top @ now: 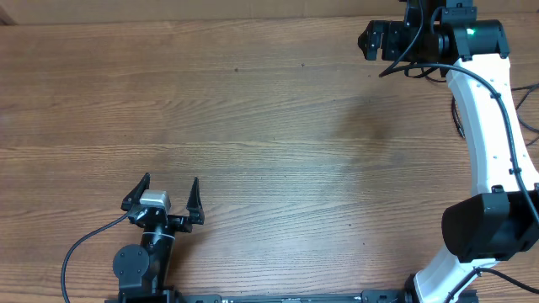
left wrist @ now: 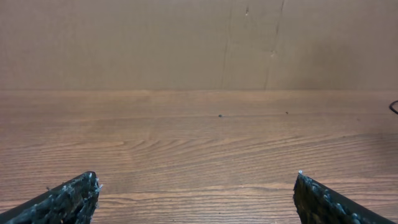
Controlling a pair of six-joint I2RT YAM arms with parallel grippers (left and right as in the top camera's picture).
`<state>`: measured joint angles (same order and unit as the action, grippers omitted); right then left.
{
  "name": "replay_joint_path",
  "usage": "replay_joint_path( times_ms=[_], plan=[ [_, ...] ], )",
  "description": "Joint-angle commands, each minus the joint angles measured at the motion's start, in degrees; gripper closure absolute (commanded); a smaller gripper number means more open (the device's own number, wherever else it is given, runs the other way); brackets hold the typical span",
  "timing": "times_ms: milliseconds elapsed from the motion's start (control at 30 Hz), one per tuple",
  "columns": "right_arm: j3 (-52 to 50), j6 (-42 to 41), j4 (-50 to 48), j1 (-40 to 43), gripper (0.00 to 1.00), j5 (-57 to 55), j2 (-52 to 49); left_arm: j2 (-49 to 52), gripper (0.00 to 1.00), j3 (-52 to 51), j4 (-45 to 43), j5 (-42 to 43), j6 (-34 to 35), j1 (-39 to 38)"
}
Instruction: Untangle cables
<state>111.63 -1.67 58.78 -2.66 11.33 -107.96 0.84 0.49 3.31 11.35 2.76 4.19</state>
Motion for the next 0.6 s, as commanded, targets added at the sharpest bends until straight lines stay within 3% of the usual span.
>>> replay_joint_path(
  times_ms=[0,567],
  plan=[
    [-0.26,0.24,-0.15,0.04,0.0,-0.11,0.07,-0.63,0.0,-0.2,0.02,0.48,-1.31,0.35],
    [-2.08,0.26,-8.28,0.04,0.0,-4.46,16.41,-0.63,0.0,-0.2,0.02,0.48,-1.31,0.35]
  ],
)
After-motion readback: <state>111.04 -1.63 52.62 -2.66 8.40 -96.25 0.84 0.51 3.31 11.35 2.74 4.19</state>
